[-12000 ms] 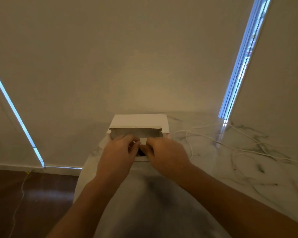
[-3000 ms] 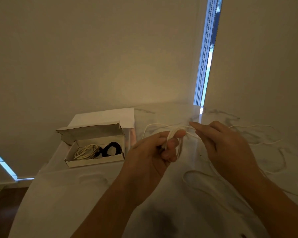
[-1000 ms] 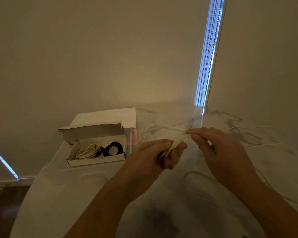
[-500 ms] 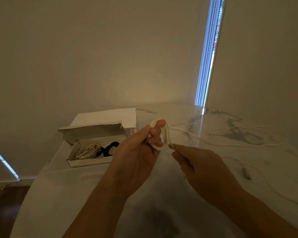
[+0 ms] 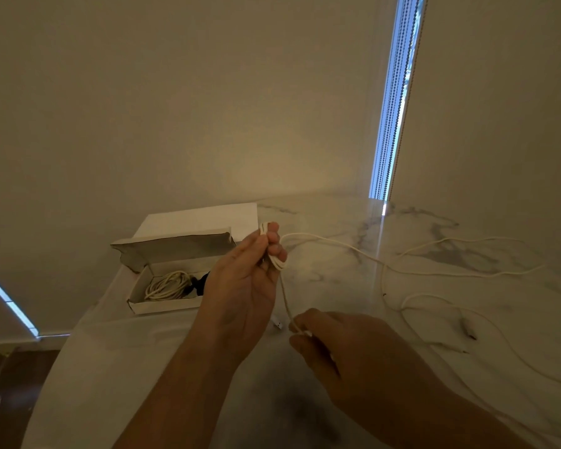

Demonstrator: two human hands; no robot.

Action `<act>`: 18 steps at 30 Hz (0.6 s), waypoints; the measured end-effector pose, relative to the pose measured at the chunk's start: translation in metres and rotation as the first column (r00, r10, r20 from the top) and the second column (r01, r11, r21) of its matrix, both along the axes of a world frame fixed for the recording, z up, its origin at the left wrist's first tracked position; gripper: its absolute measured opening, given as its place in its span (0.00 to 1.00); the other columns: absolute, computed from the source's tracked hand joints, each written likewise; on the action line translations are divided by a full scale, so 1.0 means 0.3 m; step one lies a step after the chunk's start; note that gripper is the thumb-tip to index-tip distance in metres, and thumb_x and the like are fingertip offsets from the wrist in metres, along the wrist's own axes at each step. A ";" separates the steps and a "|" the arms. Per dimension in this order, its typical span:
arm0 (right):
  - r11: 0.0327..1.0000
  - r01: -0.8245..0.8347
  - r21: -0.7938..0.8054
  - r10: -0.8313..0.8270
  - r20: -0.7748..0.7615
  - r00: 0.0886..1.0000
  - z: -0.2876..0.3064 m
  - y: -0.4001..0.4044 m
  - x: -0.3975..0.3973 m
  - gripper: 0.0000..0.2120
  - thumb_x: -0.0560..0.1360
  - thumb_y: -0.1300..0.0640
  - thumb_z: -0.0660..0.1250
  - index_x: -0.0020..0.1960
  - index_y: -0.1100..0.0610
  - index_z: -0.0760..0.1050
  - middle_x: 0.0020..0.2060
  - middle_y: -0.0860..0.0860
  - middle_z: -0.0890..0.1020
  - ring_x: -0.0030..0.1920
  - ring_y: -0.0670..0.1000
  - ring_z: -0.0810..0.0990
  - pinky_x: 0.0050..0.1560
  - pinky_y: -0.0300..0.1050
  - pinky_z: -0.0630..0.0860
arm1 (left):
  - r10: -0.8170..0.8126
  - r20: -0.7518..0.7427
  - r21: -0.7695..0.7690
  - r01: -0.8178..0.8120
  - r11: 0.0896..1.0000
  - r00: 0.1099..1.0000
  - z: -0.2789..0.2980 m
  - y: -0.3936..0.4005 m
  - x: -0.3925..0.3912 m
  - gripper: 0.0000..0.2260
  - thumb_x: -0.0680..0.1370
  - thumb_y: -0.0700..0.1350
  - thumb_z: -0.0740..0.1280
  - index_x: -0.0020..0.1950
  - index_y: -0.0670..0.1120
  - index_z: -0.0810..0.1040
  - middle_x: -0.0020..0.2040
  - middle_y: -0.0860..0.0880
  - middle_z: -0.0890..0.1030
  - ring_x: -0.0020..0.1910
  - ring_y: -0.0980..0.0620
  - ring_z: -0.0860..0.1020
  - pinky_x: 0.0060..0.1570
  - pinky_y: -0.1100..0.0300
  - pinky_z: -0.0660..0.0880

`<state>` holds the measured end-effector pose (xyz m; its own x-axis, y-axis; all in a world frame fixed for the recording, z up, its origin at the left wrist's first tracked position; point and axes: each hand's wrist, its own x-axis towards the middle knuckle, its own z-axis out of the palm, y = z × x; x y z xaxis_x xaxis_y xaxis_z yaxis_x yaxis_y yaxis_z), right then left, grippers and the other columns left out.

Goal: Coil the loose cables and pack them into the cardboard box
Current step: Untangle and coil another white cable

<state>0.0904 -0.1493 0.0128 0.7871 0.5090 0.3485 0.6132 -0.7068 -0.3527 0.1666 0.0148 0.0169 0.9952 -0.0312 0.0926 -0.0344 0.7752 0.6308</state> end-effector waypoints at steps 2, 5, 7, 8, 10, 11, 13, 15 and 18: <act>1.000 -0.020 0.015 0.019 0.037 0.999 0.000 0.012 -0.012 0.14 0.80 0.40 0.48 0.51 0.45 0.68 0.40 0.44 0.77 0.37 0.48 0.75 0.39 0.46 0.74 | 0.048 -0.012 0.082 -0.047 0.996 0.999 -0.004 -0.006 0.002 0.13 0.81 0.34 0.60 0.64 0.32 0.74 0.51 0.42 0.78 0.43 0.53 0.77 0.49 0.62 0.76; 0.999 0.035 0.030 -0.038 0.099 0.994 0.008 0.007 -0.007 0.13 0.79 0.41 0.49 0.45 0.45 0.69 0.33 0.43 0.74 0.30 0.46 0.72 0.30 0.40 0.71 | 0.114 0.011 0.330 -0.111 0.937 0.993 -0.015 -0.028 -0.016 0.11 0.81 0.35 0.60 0.56 0.38 0.82 0.48 0.43 0.81 0.46 0.49 0.78 0.53 0.57 0.75; 0.995 0.092 0.033 -0.096 0.151 0.984 0.017 -0.007 0.004 0.11 0.79 0.42 0.52 0.44 0.43 0.69 0.31 0.41 0.73 0.28 0.43 0.71 0.27 0.31 0.65 | 0.115 0.074 0.555 -0.137 0.821 0.991 -0.020 -0.038 -0.034 0.14 0.82 0.39 0.61 0.49 0.48 0.86 0.46 0.44 0.81 0.49 0.47 0.77 0.58 0.51 0.75; 0.992 0.120 0.042 -0.126 0.186 0.974 0.023 -0.017 0.011 0.10 0.79 0.42 0.53 0.44 0.42 0.70 0.30 0.40 0.73 0.27 0.42 0.71 0.27 0.30 0.63 | 0.094 0.097 0.626 -0.135 0.768 0.991 -0.020 -0.043 -0.041 0.15 0.82 0.40 0.60 0.47 0.50 0.86 0.46 0.44 0.81 0.49 0.47 0.77 0.60 0.49 0.73; 0.985 0.154 0.084 -0.169 0.230 0.958 0.037 -0.041 0.023 0.10 0.79 0.42 0.54 0.45 0.42 0.72 0.31 0.40 0.74 0.28 0.42 0.72 0.28 0.31 0.66 | 0.046 0.100 0.689 -0.102 0.718 0.994 -0.016 -0.049 -0.054 0.15 0.83 0.40 0.60 0.47 0.51 0.86 0.46 0.44 0.81 0.48 0.48 0.78 0.60 0.50 0.74; 0.981 0.161 0.107 -0.183 0.242 0.953 0.043 -0.054 0.028 0.11 0.79 0.42 0.54 0.45 0.43 0.73 0.32 0.40 0.75 0.29 0.42 0.72 0.29 0.33 0.68 | 0.024 0.090 0.711 -0.081 0.699 0.996 -0.013 -0.052 -0.058 0.16 0.83 0.40 0.60 0.46 0.52 0.85 0.46 0.43 0.82 0.48 0.47 0.79 0.59 0.51 0.74; 0.976 0.173 0.131 -0.203 0.265 0.943 0.057 -0.079 0.040 0.10 0.79 0.43 0.56 0.46 0.43 0.74 0.34 0.40 0.76 0.30 0.42 0.72 0.30 0.35 0.70 | -0.041 0.074 0.776 -0.031 0.630 0.996 -0.010 -0.060 -0.068 0.16 0.83 0.41 0.60 0.46 0.53 0.85 0.49 0.39 0.82 0.49 0.44 0.79 0.57 0.51 0.75; 0.972 0.201 0.125 -0.229 0.274 0.934 0.062 -0.101 0.060 0.09 0.78 0.43 0.59 0.46 0.44 0.75 0.35 0.40 0.77 0.31 0.41 0.72 0.31 0.32 0.68 | -0.121 0.043 0.828 0.033 0.560 0.992 -0.009 -0.069 -0.076 0.13 0.83 0.43 0.60 0.50 0.51 0.85 0.50 0.39 0.82 0.48 0.46 0.80 0.57 0.52 0.76; 0.964 0.232 0.132 -0.262 0.289 0.921 0.061 -0.133 0.087 0.06 0.78 0.46 0.64 0.46 0.46 0.76 0.36 0.40 0.78 0.32 0.42 0.73 0.34 0.28 0.64 | -0.188 -0.017 0.851 0.113 0.513 0.982 -0.011 -0.078 -0.079 0.12 0.82 0.44 0.60 0.55 0.50 0.83 0.45 0.48 0.84 0.46 0.51 0.81 0.57 0.53 0.77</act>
<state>0.1166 -0.1892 0.0310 0.7338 0.2658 0.6252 0.5109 -0.8224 -0.2501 0.1429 -0.0085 0.0135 0.9597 -0.2811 0.0051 -0.0417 -0.1244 0.9914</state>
